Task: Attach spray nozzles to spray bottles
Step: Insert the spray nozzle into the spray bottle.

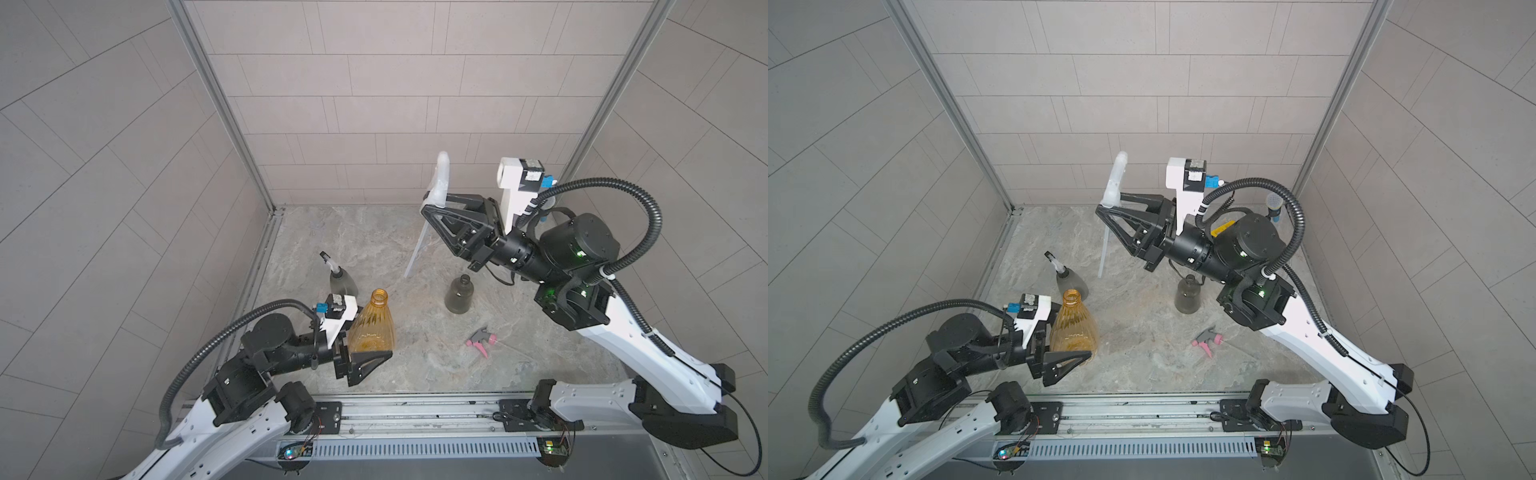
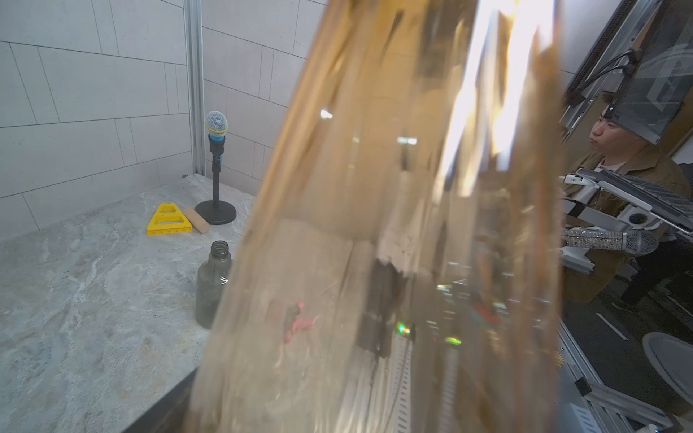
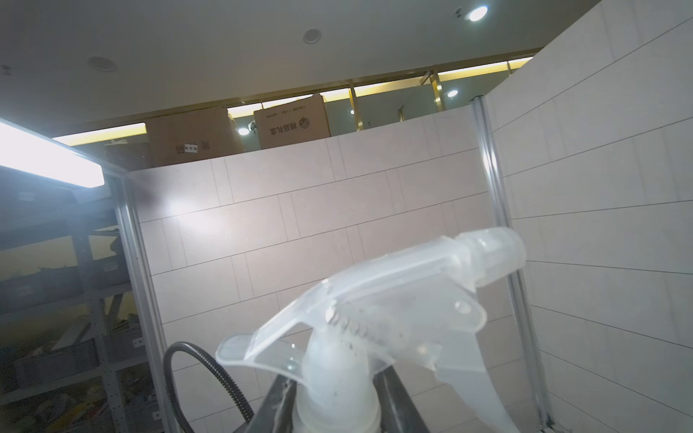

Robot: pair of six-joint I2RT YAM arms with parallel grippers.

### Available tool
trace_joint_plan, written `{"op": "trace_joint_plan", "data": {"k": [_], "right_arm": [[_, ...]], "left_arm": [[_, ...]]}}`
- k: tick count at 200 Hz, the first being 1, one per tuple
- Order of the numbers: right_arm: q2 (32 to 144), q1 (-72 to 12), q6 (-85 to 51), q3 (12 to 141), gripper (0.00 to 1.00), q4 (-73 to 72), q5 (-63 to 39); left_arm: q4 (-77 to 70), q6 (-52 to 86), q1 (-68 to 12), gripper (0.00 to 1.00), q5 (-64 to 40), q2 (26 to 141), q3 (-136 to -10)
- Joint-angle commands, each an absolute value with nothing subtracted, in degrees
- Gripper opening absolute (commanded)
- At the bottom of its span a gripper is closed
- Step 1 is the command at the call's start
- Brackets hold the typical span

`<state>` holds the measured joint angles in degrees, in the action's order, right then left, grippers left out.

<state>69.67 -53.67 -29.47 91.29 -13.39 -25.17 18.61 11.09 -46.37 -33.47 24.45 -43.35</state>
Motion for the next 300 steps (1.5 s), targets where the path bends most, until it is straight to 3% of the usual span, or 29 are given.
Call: {"op": "trace_joint_plan", "data": {"k": [1, 49, 196, 300], "right_arm": [[70.0, -56.1, -32.4, 94.7, 0.28, -19.5, -29.6], [71.3, -59.7, -30.9, 93.1, 0.27, -17.9, -31.0], [73.7, -59.9, -30.7, 92.2, 0.25, -17.4, -30.9], [75.5, -61.6, -34.5, 81.7, 0.28, -23.4, -42.0]], "left_arm": [[16.5, 11.2, -46.3, 0.00, -34.3, 24.6, -43.3], [16.3, 11.2, -46.3, 0.00, -34.8, 24.8, -43.7], [14.7, 10.2, -46.3, 0.00, -37.8, 23.6, -43.1], [12.0, 12.2, -46.4, 0.00, -33.8, 25.9, -46.5]]}}
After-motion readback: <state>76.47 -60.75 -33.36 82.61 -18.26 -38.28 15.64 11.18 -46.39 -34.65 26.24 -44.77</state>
